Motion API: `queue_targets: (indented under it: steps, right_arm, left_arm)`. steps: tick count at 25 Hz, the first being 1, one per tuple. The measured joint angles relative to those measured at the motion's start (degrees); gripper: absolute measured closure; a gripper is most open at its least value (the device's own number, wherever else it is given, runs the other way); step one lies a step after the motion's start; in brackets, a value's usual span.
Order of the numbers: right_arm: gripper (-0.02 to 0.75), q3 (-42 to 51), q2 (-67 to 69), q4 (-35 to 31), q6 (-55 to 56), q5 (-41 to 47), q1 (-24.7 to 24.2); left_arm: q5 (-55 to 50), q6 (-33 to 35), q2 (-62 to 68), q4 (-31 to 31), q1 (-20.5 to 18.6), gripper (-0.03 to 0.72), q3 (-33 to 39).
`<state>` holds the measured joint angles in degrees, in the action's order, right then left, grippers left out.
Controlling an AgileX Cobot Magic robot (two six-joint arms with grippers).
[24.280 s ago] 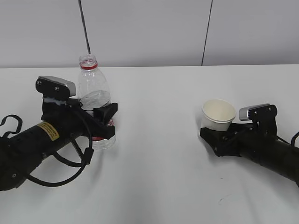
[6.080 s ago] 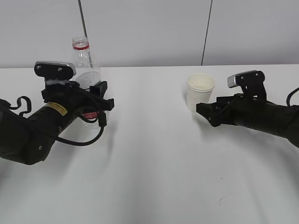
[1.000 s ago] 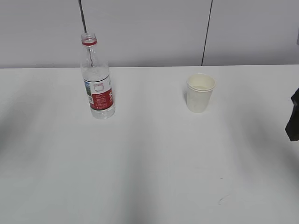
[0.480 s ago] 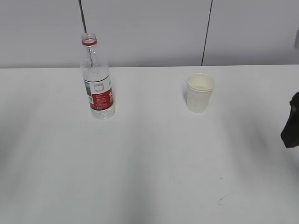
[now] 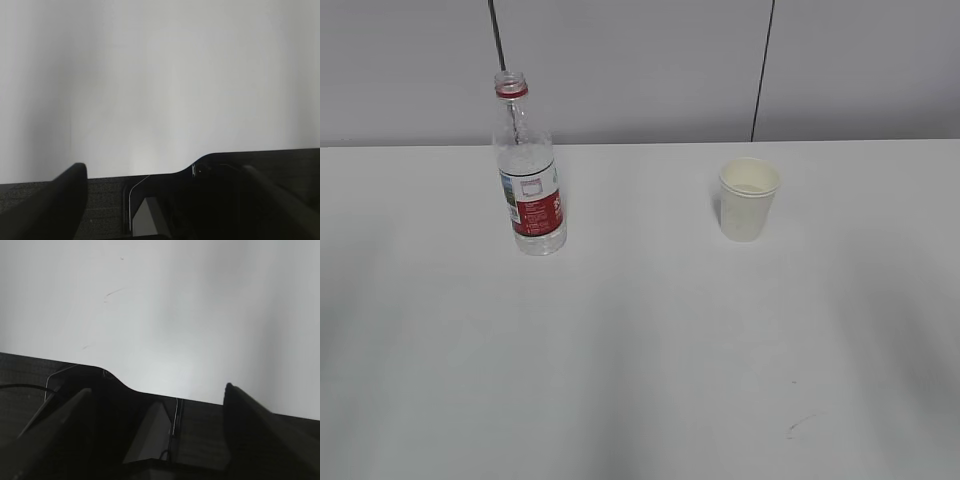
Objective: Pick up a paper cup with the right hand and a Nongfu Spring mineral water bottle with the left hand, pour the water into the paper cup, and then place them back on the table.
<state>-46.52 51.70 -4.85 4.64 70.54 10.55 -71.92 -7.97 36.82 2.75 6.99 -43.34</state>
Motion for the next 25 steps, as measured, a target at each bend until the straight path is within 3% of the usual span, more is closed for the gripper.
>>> queue_targets:
  steps: [9, 25]
  right_arm:
    - [0.156, 3.4, -17.9, 7.7, 0.0, 0.9, 0.0]
    - [0.156, 13.9, -47.8, 8.3, 0.0, 2.1, 0.3]
  left_arm:
    - [0.0, 2.3, -0.4, 0.6, 0.0, 0.148, 1.1]
    - [-0.6, 3.9, -22.9, 1.9, 0.0, 0.156, 1.1]
